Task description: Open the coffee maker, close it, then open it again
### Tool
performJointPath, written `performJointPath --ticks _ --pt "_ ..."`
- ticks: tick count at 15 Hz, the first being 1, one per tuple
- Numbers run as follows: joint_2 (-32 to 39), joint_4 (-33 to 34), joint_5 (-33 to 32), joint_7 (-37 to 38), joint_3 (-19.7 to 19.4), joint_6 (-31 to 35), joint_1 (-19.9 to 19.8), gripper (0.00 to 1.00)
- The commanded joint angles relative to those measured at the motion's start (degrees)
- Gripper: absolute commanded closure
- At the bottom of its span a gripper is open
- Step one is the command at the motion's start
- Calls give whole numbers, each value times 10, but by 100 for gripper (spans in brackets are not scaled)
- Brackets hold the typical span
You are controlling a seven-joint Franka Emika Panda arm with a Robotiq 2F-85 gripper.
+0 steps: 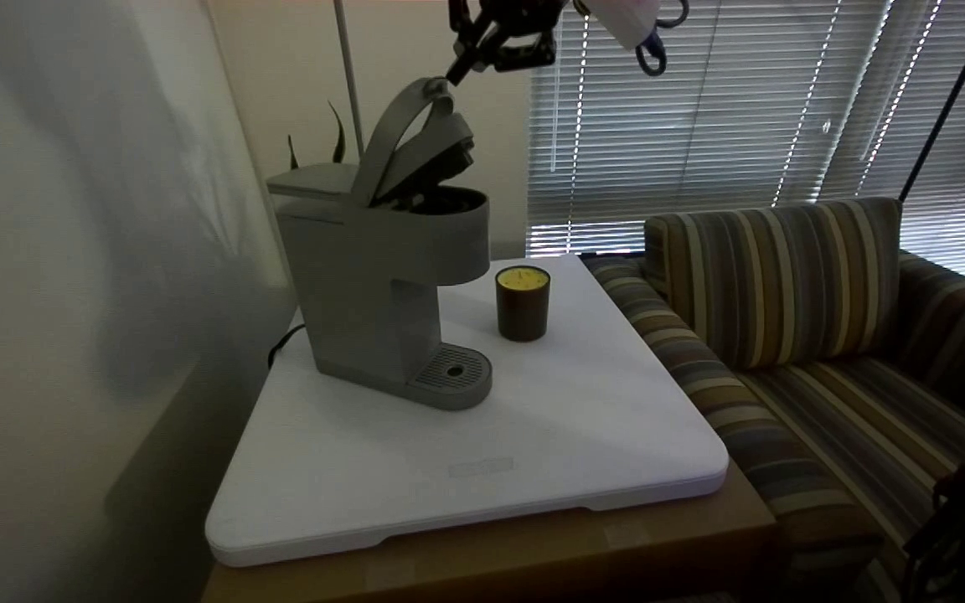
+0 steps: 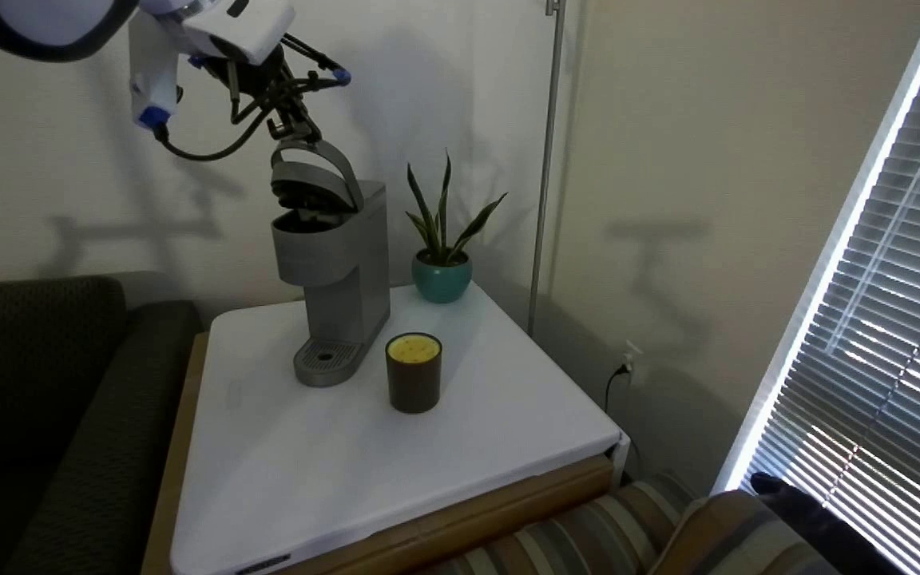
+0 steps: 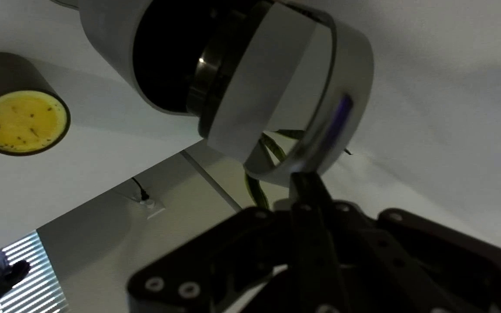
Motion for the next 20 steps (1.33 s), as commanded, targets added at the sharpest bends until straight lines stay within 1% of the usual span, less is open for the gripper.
performJointPath --ticks 1,10,13,14,16,18,20 --pt "-6 8 -19 15 15 0 -18 100" --pt "-15 7 -22 19 17 4 -18 100" --pt "-30 0 -24 17 15 -17 -21 100" --pt "-38 -3 -21 14 -11 -31 2 100" --pt "-59 -19 -64 39 -46 -62 18 100" --pt "-81 -30 -130 79 -76 -91 26 100" --pt "-99 -30 -192 120 -93 -128 25 100"
